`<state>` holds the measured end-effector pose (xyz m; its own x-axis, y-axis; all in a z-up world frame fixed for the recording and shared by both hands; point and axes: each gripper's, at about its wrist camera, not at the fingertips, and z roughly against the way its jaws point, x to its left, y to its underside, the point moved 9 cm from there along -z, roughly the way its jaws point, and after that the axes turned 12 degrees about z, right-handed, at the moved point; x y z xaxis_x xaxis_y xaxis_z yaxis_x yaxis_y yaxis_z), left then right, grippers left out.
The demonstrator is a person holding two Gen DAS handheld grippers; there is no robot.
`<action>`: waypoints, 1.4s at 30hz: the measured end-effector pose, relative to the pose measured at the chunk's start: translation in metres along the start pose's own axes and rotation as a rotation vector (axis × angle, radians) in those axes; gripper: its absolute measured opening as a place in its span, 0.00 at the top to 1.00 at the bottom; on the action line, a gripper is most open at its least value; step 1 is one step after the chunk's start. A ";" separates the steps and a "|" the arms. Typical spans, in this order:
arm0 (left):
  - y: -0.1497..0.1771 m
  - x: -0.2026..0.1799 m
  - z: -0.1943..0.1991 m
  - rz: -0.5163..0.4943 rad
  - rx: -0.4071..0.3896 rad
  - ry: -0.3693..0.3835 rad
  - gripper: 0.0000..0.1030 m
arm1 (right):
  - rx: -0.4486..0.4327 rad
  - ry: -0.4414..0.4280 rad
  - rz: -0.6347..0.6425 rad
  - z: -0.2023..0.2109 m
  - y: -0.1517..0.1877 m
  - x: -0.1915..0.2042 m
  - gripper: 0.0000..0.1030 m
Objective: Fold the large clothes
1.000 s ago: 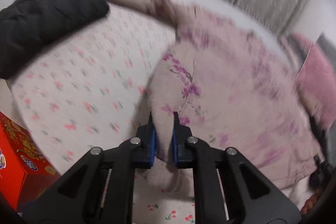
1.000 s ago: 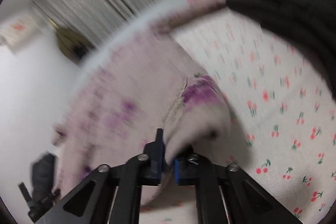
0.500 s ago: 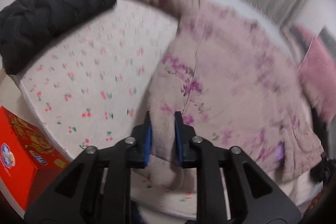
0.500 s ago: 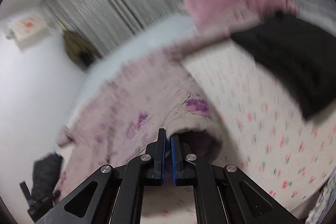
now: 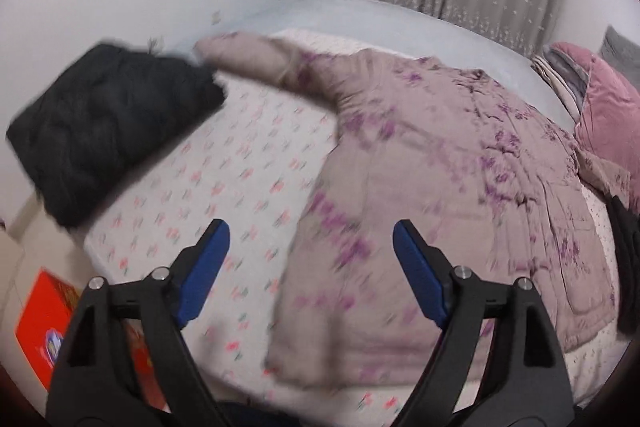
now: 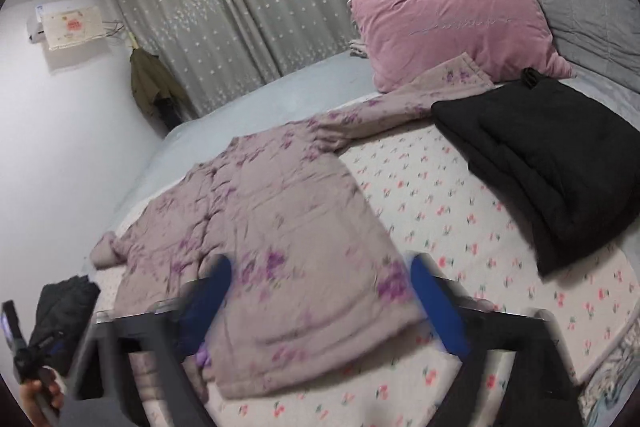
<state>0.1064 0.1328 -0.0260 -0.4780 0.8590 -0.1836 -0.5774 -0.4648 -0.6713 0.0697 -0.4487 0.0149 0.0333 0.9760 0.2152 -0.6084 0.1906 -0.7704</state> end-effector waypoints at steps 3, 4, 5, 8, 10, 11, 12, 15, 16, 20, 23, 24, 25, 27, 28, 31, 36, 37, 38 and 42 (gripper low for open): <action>-0.011 -0.048 -0.028 -0.070 0.067 0.024 0.18 | 0.068 -0.057 -0.056 -0.038 -0.002 0.007 0.09; -0.011 -0.059 -0.034 -0.081 0.088 0.038 0.18 | 0.088 -0.082 -0.057 -0.048 -0.003 0.012 0.09; -0.012 -0.072 -0.042 -0.096 0.122 0.058 0.18 | 0.115 -0.090 -0.045 -0.061 -0.002 0.020 0.09; -0.015 -0.103 -0.070 -0.090 0.181 0.106 0.18 | 0.172 -0.056 0.052 -0.099 -0.002 0.033 0.09; -0.013 -0.110 -0.096 -0.067 0.214 0.087 0.18 | 0.227 0.021 0.127 -0.125 0.005 0.024 0.10; -0.011 -0.112 -0.107 -0.049 0.229 0.089 0.18 | 0.265 0.069 0.136 -0.140 0.008 0.009 0.10; -0.008 -0.115 -0.122 -0.025 0.243 0.103 0.18 | 0.283 0.075 0.117 -0.150 0.011 -0.005 0.10; 0.012 -0.117 -0.162 -0.015 0.277 0.084 0.19 | 0.362 0.066 0.061 -0.178 0.029 -0.042 0.44; 0.022 -0.117 -0.174 -0.027 0.302 0.059 0.19 | 0.404 0.043 0.060 -0.187 0.040 -0.048 0.69; 0.008 -0.129 -0.177 -0.046 0.244 0.074 0.19 | 0.370 -0.001 0.049 -0.180 0.040 -0.050 0.82; -0.013 -0.133 -0.169 -0.059 0.157 0.077 0.18 | 0.255 -0.085 -0.061 -0.164 -0.006 -0.054 0.80; -0.014 -0.130 -0.169 -0.051 0.146 0.076 0.18 | 0.245 -0.073 -0.055 -0.166 -0.020 -0.058 0.80; -0.013 -0.129 -0.170 -0.049 0.150 0.081 0.18 | 0.239 -0.049 -0.032 -0.167 -0.029 -0.061 0.78; -0.005 -0.128 -0.178 -0.056 0.197 0.096 0.18 | 0.292 -0.037 0.041 -0.181 -0.048 -0.073 0.78; -0.005 -0.125 -0.182 -0.048 0.211 0.094 0.18 | 0.308 -0.058 0.035 -0.188 -0.054 -0.073 0.78; -0.010 -0.118 -0.188 0.013 0.207 0.093 0.18 | 0.274 -0.109 -0.089 -0.205 -0.087 -0.102 0.71; -0.014 -0.123 -0.189 -0.039 0.166 0.088 0.18 | 0.217 -0.078 -0.480 -0.275 -0.124 -0.196 0.48; -0.016 -0.122 -0.188 -0.034 0.157 0.084 0.18 | 0.214 -0.074 -0.510 -0.282 -0.127 -0.205 0.48; -0.017 -0.121 -0.189 -0.027 0.154 0.081 0.18 | 0.206 -0.066 -0.534 -0.292 -0.131 -0.216 0.48; -0.018 -0.119 -0.191 -0.016 0.159 0.081 0.18 | 0.170 -0.006 -0.623 -0.324 -0.138 -0.249 0.48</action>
<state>0.2999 0.0793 -0.1292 -0.4166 0.8781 -0.2353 -0.6847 -0.4734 -0.5541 0.4022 -0.6843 -0.1271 0.4163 0.6872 0.5953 -0.5935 0.7014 -0.3946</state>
